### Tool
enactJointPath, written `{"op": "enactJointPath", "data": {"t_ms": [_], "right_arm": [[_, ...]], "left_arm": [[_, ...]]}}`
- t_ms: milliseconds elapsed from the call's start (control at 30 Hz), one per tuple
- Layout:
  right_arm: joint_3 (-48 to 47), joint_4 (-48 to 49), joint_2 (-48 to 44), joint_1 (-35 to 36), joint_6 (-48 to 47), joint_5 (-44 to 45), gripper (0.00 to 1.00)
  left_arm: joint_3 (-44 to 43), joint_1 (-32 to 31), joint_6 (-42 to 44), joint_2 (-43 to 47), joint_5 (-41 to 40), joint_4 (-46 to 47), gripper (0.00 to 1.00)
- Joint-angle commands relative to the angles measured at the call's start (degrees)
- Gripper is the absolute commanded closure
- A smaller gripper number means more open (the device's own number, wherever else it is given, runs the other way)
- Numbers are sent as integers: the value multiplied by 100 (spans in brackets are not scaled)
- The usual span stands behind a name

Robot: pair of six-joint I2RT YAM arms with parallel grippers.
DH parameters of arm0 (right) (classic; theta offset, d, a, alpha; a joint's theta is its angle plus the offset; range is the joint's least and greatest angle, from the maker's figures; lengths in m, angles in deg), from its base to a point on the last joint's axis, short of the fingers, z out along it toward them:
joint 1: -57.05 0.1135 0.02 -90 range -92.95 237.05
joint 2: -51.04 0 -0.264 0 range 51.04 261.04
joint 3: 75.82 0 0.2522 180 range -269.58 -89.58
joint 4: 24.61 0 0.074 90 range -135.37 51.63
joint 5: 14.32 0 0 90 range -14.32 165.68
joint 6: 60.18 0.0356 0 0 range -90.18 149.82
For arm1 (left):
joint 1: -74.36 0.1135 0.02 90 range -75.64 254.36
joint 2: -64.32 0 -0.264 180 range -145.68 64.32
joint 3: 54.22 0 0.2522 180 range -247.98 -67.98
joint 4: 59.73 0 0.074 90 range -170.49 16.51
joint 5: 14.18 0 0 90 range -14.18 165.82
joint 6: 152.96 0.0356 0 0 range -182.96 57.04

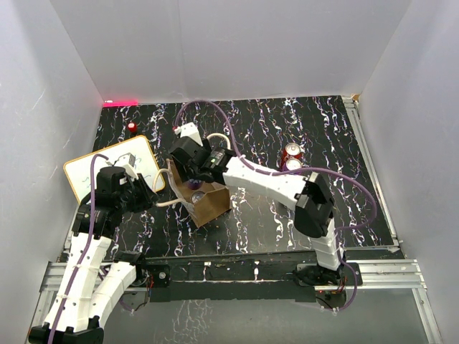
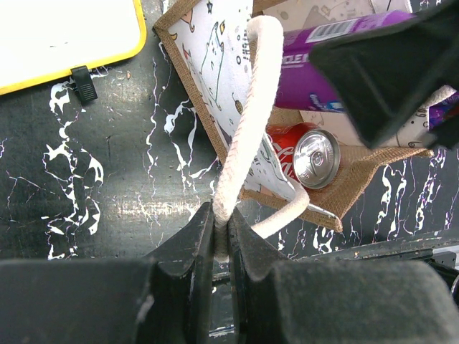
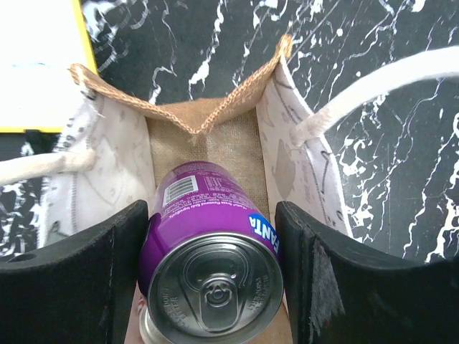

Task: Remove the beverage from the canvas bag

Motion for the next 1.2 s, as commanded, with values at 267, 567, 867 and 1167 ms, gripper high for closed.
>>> {"op": "enactJointPath", "data": {"t_ms": [267,567,867,1167], "right_arm": [[652,1187,-2339,-12,-56,132,93],[2586,1207,-4352,-6,435,-113,93],[4920,-462,-5668,-10,1805,1236,93],[5575,-1243,-4618,-684,3408,1508,93]], "left_arm": [[34,38,10,-21,-65,3,100],[32,40,23,-31,-32,13,100],[27,36,33,-73,-19,17,100],[30,38,33,-83,-19,20,100]]}}
